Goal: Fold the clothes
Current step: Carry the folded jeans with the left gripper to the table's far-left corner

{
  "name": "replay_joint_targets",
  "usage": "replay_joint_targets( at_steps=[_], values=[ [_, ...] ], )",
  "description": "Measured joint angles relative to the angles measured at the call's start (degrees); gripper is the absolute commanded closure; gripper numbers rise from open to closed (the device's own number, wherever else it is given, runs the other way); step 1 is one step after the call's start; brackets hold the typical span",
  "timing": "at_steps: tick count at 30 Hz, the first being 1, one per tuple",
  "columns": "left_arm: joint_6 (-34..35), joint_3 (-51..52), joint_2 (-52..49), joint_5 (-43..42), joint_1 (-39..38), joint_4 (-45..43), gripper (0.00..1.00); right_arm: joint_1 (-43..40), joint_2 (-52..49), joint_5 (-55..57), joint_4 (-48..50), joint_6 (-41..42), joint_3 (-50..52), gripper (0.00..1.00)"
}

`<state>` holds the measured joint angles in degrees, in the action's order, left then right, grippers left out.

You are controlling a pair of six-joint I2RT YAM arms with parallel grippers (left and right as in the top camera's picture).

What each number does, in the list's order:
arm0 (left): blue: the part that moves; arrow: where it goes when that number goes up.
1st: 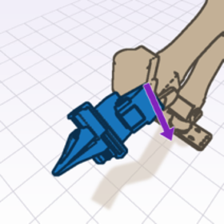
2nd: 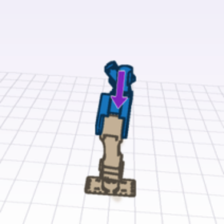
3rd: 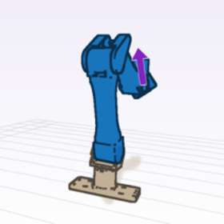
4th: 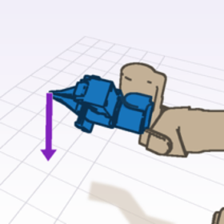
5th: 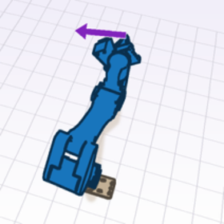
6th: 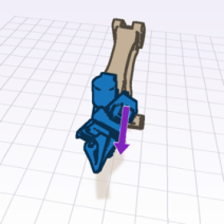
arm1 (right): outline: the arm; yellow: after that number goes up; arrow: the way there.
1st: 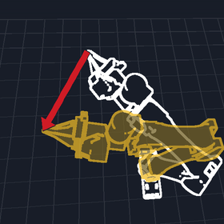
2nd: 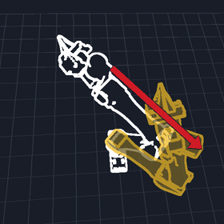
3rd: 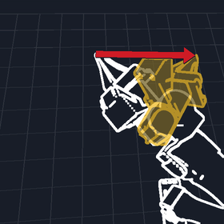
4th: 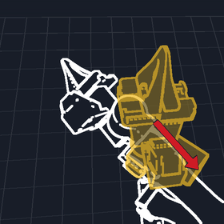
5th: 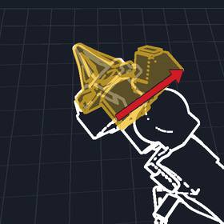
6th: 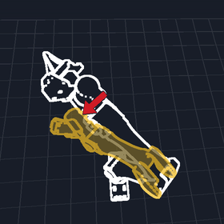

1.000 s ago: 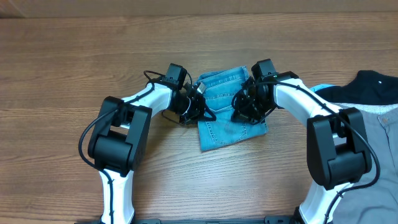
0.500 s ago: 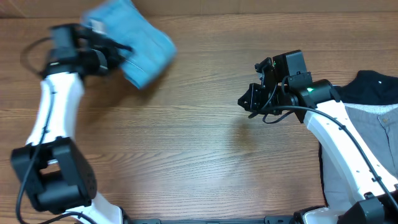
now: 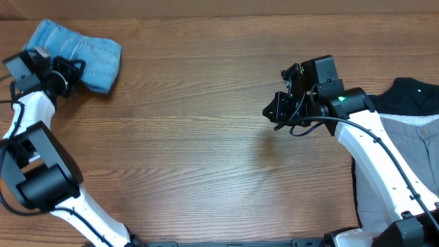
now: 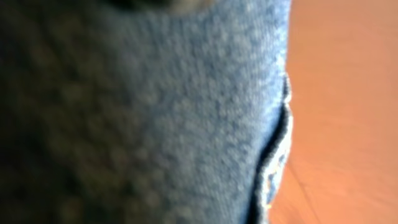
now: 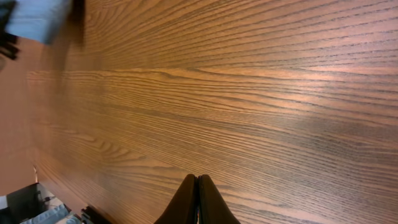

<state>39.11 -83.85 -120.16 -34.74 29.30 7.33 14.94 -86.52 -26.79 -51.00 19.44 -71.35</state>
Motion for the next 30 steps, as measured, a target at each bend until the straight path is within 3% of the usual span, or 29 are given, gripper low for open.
replay_joint_targets(
  at_steps=[4,5,6,7,10,11,12,16,20,25,30],
  values=[
    [-0.15,0.00,-5.46,-0.33,1.53,-0.35,0.96,0.00,0.00,0.00,0.00,0.02,0.00,0.93],
    [-0.28,0.00,-6.49,-0.68,1.86,-0.55,0.91,0.00,0.00,0.04,0.00,0.04,0.00,0.92],
    [-0.31,0.00,-7.28,-1.14,2.12,-0.76,0.77,0.00,0.00,0.02,0.00,-0.02,0.00,0.92],
    [-0.35,0.00,-7.76,-1.75,2.40,-0.96,0.57,0.00,0.00,0.09,0.00,0.02,0.00,0.92],
    [-1.05,0.00,-8.02,-2.64,2.97,-1.44,0.35,0.00,0.00,0.44,0.02,0.02,0.00,0.92],
    [-0.85,0.00,-8.07,-3.23,3.13,-2.84,0.15,0.00,0.00,0.52,0.02,0.02,0.00,0.91],
    [-0.76,-0.02,-8.17,-3.85,3.37,-4.42,0.03,0.00,0.00,0.70,0.00,0.04,0.00,0.91],
    [0.13,-1.70,-8.24,-8.79,4.26,-5.95,0.00,0.00,0.00,0.87,-0.02,0.00,0.00,0.93],
    [0.15,-5.25,-8.24,-15.41,6.12,-1.27,0.00,0.00,0.00,0.87,-0.52,0.07,0.00,0.95],
    [-2.14,-8.26,-6.71,-20.04,8.87,12.00,0.00,0.00,0.00,0.87,-1.73,0.02,0.00,0.96],
    [-7.78,-8.33,2.97,-14.21,10.23,29.94,0.00,0.00,0.00,0.87,-1.81,0.02,0.00,0.96]
  ],
)
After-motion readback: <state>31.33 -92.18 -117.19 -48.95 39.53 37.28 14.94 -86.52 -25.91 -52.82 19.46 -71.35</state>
